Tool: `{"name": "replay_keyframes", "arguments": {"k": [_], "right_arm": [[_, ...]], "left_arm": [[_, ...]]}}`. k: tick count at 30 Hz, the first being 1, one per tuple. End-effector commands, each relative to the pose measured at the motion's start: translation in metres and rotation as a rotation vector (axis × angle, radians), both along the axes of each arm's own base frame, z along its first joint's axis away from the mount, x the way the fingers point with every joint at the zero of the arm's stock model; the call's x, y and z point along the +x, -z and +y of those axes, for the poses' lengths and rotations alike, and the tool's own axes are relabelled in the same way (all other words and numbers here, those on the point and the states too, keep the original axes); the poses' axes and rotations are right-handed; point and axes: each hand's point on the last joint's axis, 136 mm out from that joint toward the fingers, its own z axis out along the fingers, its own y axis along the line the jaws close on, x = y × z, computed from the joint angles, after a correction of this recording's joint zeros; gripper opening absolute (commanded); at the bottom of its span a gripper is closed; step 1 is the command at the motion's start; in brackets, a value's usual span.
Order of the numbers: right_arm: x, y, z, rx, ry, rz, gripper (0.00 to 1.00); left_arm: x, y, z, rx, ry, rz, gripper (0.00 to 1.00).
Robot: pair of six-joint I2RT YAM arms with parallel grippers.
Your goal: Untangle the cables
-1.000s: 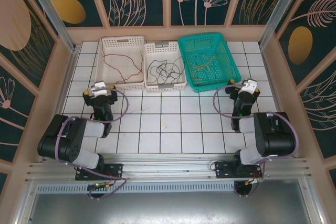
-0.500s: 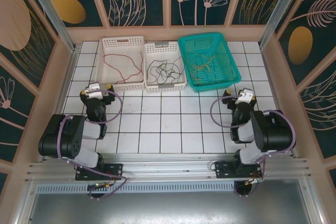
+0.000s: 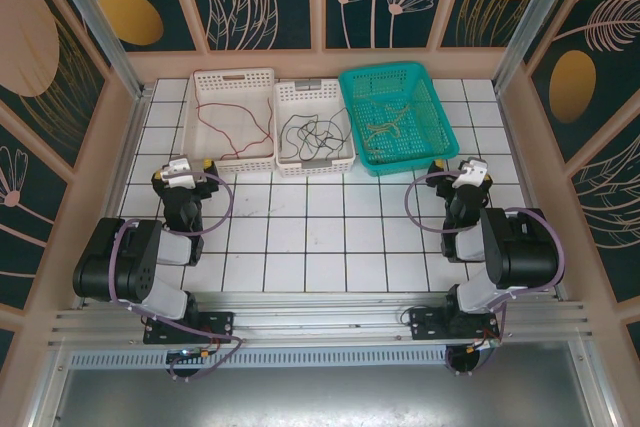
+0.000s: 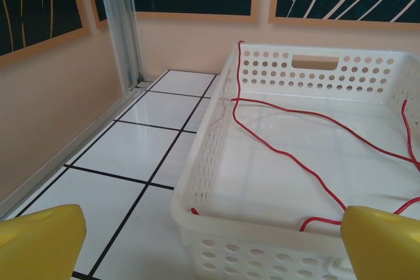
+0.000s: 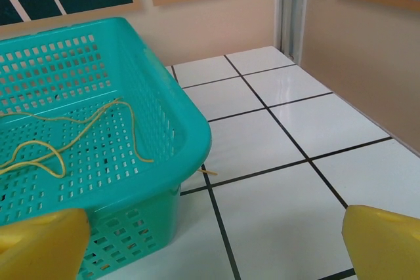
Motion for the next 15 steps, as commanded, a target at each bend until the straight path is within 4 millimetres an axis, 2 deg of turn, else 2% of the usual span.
{"name": "replay_keyframes", "arguments": {"k": [1,15], "right_arm": [[0.0025,-0.0074,0.0013,0.022,-0.011,-0.028,0.99],[0.0026,-0.0074,0.0019,0.022,-0.013,-0.028,0.99]], "left_arm": [[0.0,-0.0072,0.0004,-0.017,0.005,-0.037,0.99],[0.0,-0.0078,0.0007,-0.017,0.005,-0.039,0.99]]}}
